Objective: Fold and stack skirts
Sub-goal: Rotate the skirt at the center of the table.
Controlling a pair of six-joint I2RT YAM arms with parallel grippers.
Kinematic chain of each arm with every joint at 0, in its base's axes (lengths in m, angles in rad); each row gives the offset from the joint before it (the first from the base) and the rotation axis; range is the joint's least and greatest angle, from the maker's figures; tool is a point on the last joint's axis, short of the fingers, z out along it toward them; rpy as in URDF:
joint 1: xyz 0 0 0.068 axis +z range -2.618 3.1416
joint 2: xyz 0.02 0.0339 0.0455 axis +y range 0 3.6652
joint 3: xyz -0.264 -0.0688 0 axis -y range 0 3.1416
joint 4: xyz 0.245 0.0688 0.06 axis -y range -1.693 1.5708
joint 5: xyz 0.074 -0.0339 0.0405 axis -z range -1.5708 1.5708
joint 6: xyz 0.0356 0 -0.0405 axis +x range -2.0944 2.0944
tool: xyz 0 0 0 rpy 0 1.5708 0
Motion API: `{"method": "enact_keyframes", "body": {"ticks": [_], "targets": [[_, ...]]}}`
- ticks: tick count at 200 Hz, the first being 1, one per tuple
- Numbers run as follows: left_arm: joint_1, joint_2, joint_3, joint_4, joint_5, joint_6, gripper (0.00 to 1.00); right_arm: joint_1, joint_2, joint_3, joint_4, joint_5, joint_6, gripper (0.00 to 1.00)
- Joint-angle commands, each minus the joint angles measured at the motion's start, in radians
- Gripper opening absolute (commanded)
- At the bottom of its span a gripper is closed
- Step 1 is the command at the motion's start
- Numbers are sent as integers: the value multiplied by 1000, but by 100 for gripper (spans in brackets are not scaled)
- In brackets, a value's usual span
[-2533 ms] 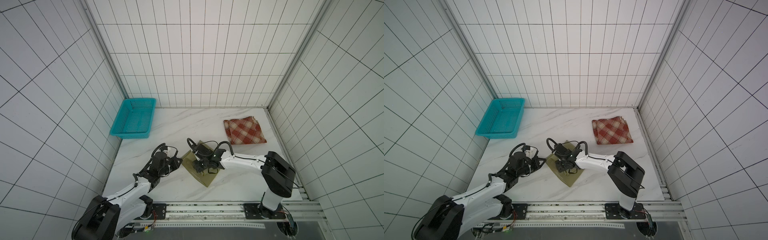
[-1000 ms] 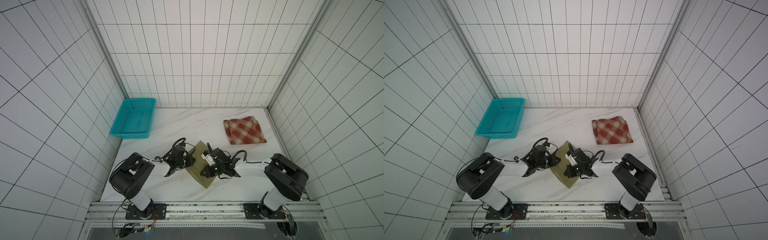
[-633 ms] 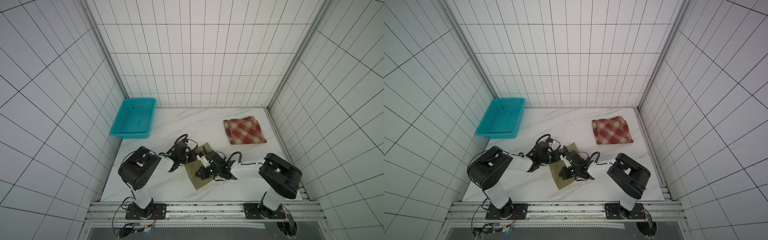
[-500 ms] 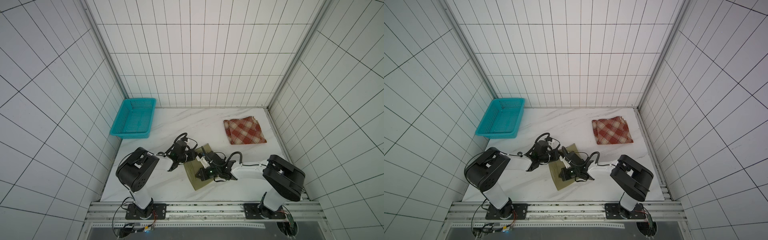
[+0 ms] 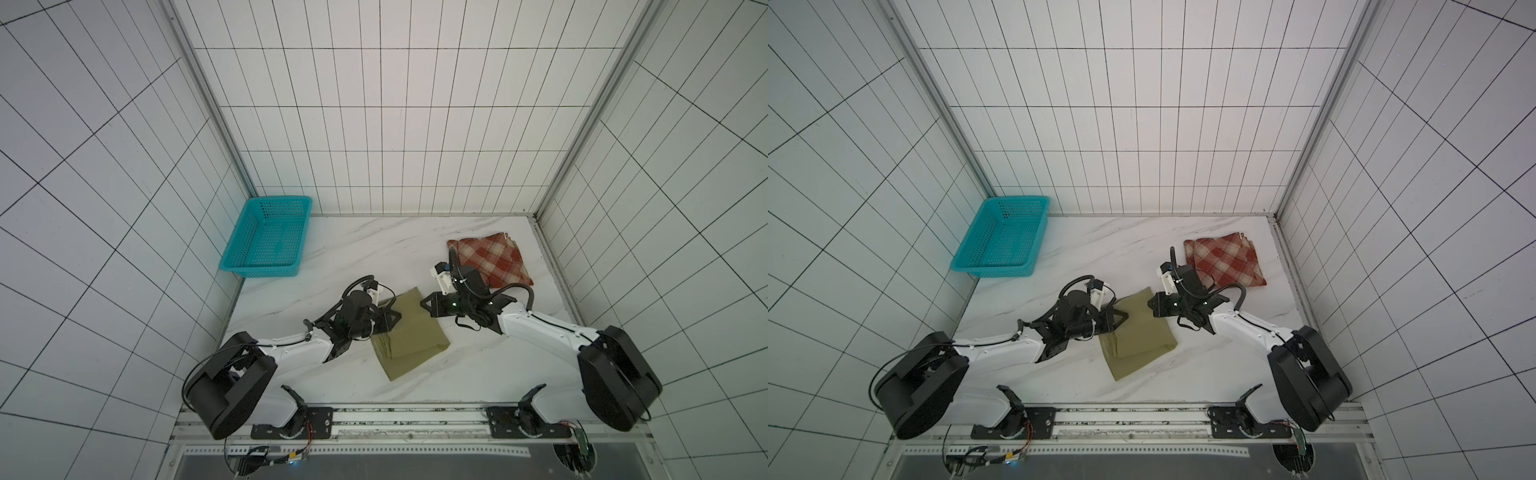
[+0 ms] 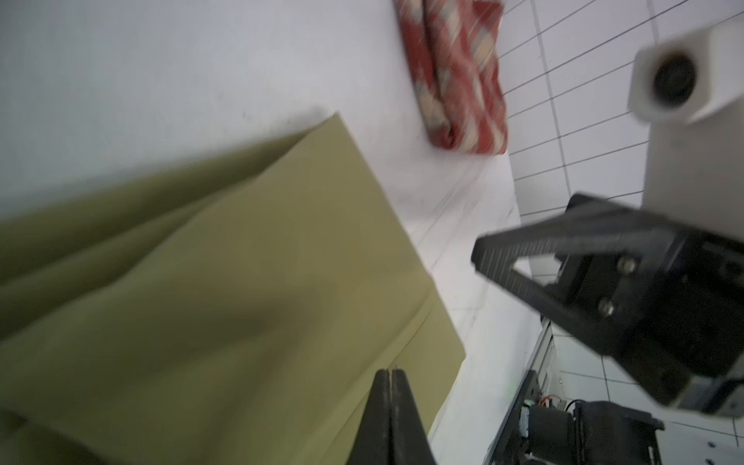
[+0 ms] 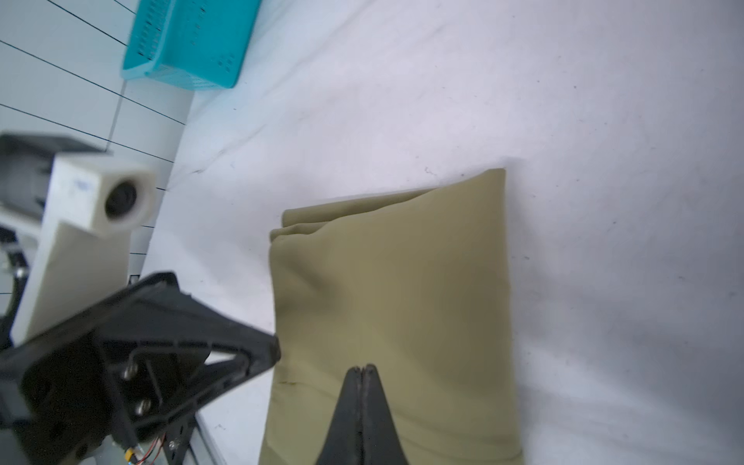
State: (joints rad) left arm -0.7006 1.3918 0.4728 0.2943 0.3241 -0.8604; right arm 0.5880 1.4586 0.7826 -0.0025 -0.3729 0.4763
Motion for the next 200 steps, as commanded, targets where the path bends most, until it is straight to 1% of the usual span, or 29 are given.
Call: {"method": "enact_keyframes", "body": {"ticks": [1,25,50,66,84,107,123,134,154,167,182,200], "targets": [[-35,48,-44,53,-28,-81,0,-17,119,133,-34,-66,-110,0],[-42,112,-70,103,-32,-102,0,-26,238,164,-13,-70,-127,0],[-27,175,-57,99,0,-78,0,-29,305,127,24,-55,-122,0],[-17,200,-45,100,8,-68,0,-28,316,76,57,-50,-104,0],[13,221,-21,77,13,-42,0,-25,292,1,94,-40,-70,0],[75,245,18,34,25,18,0,-5,229,-104,145,-10,-9,0],[114,266,66,-21,20,81,0,35,181,-173,186,16,59,0],[137,282,102,-55,15,126,0,85,158,-201,207,44,104,0],[174,303,156,-89,7,189,0,202,141,-202,239,122,171,0],[192,299,174,-68,28,207,0,251,139,-183,262,149,199,0],[202,268,182,-27,74,213,0,261,128,-149,278,146,206,0],[202,200,187,-32,103,217,0,256,97,-90,247,140,160,0]]}}
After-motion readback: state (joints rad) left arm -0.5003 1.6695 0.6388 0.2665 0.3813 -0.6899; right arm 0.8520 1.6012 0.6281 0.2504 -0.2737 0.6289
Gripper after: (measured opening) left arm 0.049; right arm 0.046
